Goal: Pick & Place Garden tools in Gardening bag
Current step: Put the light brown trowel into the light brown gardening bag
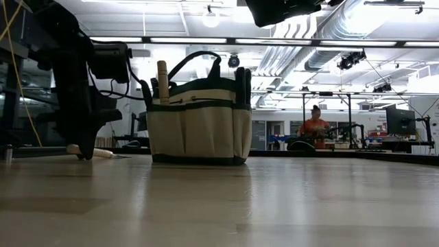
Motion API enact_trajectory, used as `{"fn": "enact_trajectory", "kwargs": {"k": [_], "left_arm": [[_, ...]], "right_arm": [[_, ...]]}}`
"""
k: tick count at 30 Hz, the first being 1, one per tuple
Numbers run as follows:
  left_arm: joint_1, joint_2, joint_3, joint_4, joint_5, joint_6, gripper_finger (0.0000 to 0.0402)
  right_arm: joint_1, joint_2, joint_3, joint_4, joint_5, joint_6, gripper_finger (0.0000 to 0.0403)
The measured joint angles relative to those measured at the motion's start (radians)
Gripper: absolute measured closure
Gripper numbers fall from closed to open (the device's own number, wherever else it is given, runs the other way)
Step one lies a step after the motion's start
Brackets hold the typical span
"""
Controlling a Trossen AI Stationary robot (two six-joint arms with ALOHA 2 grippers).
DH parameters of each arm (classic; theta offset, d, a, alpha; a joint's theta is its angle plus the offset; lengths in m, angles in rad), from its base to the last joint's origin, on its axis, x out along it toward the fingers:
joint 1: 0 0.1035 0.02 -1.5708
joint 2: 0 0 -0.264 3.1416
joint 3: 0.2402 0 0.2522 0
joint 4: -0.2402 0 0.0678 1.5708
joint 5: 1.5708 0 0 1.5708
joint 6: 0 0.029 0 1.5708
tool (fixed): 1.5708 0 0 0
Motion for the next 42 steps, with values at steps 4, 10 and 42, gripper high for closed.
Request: {"fn": "enact_trajectory", "kwargs": {"k": [4, 10, 42], "left_arm": [[0.000, 0.000, 0.002, -0.009, 0.004, 0.007, 0.0337], [0.001, 0.004, 0.100, -0.220, 0.023, 0.008, 0.0337], [0.000, 0.001, 0.883, -0.868, 0.126, 0.211, 0.0337]], "right_arm": [[0.000, 0.000, 0.000, 0.000, 0.000, 0.000, 0.0181], [0.000, 0.000, 0.000, 0.000, -0.005, -0.004, 0.0181], [-0.007, 0.005, 0.000, 0.429, -0.652, -0.732, 0.0180]]}}
